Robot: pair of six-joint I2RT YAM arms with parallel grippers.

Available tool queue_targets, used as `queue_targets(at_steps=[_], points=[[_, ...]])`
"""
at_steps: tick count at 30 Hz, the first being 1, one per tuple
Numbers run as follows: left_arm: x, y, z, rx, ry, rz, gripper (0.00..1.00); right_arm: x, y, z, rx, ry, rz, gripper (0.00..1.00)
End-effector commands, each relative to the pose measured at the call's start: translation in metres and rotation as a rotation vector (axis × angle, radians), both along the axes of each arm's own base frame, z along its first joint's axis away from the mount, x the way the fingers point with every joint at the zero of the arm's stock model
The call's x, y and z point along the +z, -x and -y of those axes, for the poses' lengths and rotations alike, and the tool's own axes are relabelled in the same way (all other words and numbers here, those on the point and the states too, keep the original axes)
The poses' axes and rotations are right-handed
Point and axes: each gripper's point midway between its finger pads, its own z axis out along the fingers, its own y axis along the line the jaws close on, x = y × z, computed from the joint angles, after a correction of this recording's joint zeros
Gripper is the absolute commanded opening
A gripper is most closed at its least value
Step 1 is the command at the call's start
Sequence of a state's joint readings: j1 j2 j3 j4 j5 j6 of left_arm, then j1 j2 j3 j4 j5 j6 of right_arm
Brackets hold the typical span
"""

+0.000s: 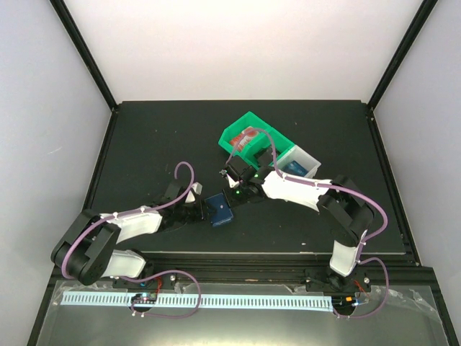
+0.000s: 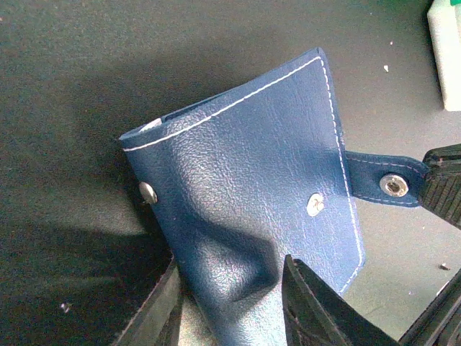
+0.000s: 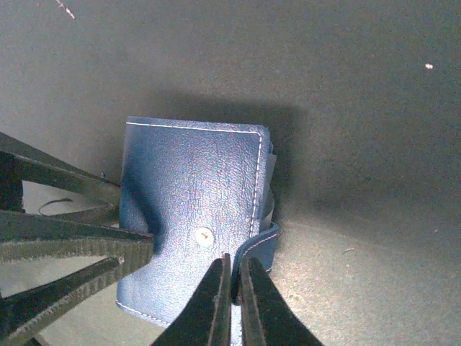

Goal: Put the credit cards into the card holder
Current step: Close the card holder at the center of the board.

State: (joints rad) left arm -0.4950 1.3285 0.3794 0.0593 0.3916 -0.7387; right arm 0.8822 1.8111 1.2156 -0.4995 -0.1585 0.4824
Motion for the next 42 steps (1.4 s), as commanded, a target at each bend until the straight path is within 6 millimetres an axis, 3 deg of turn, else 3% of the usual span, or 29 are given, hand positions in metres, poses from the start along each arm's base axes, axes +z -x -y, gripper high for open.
queue_targets(at_steps=[1, 4, 21, 37, 42], points=[[-0.025, 0.020, -0.019, 0.028, -0.106, -0.106, 0.39, 0.011, -0.004, -0.002, -0.010, -0.015, 0.038, 0.06], [-0.026, 0.020, -0.020, 0.031, -0.110, -0.105, 0.38, 0.008, -0.004, -0.002, -0.005, -0.008, 0.037, 0.01], [-0.032, 0.019, -0.016, 0.030, -0.101, -0.136, 0.27, -0.014, 0.018, -0.028, 0.100, -0.118, -0.099, 0.01], [-0.032, 0.019, -0.017, 0.030, -0.108, -0.136, 0.22, -0.032, 0.012, -0.023, 0.067, -0.070, -0.090, 0.01], [-0.031, 0.018, -0.017, 0.033, -0.106, -0.138, 0.22, -0.021, 0.005, -0.023, 0.031, -0.103, -0.040, 0.01]])
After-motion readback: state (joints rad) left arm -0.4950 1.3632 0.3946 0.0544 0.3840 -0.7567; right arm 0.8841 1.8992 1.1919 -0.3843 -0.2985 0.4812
